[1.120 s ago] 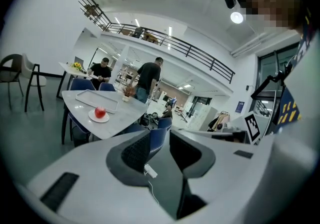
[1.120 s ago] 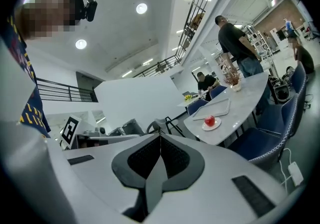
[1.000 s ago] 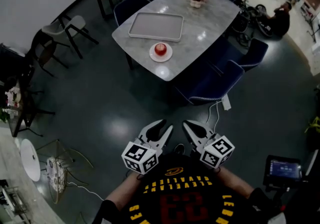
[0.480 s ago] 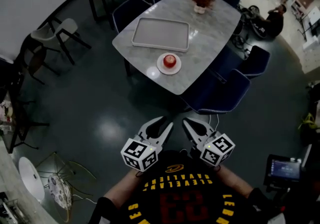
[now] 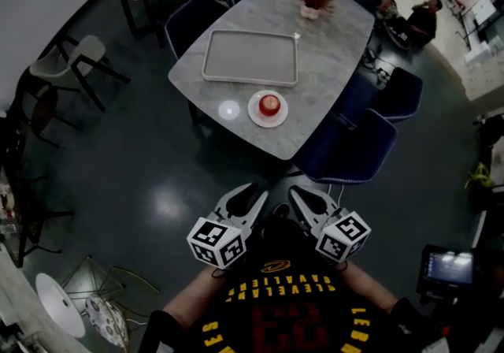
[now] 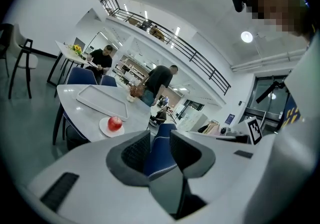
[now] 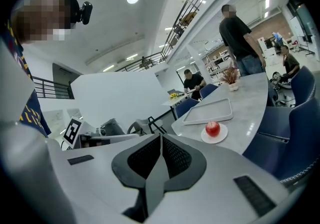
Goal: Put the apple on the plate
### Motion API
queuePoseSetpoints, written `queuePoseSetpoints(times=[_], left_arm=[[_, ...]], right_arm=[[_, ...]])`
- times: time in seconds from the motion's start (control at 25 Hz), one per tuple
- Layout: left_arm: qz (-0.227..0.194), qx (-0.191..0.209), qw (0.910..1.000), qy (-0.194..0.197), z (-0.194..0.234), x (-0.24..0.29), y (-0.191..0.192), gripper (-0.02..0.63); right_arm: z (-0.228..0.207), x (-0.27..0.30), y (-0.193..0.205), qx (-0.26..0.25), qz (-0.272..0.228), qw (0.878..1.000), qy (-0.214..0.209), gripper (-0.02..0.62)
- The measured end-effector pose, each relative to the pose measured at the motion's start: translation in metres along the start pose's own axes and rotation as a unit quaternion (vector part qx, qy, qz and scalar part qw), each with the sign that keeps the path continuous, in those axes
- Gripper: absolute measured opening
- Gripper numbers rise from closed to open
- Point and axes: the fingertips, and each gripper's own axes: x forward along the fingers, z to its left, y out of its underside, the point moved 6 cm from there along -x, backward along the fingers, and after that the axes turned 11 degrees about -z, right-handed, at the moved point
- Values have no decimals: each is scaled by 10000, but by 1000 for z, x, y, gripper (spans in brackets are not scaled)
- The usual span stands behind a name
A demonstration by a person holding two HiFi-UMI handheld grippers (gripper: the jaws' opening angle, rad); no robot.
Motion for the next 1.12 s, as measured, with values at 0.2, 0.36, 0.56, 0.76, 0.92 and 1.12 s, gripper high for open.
queuePoseSetpoints(times=[0.2, 0.36, 0.56, 0.76, 0.92, 1.12], left_arm=[[25, -49, 9998, -205, 18, 27, -7, 123], [7, 59, 9987, -510, 40, 53, -22, 123], [33, 283, 9959, -860, 59, 101, -40, 123], [217, 511, 9905, -1254, 80, 143, -41, 124], [451, 701, 9853, -1491, 99, 167, -34, 124], [734, 699, 9796, -1738, 124, 190, -23, 124]], right_arm=[[-31, 20, -8, 203, 18, 9998, 91, 7], [-61, 56, -24, 159, 11, 9999, -43, 8], [-115, 93, -49, -84, 180, 9997, -123, 8], [-168, 114, -58, -363, 505, 9981, 36, 66], [-198, 125, -58, -465, 691, 9965, 61, 67], [-229, 138, -55, -411, 901, 9950, 156, 67]])
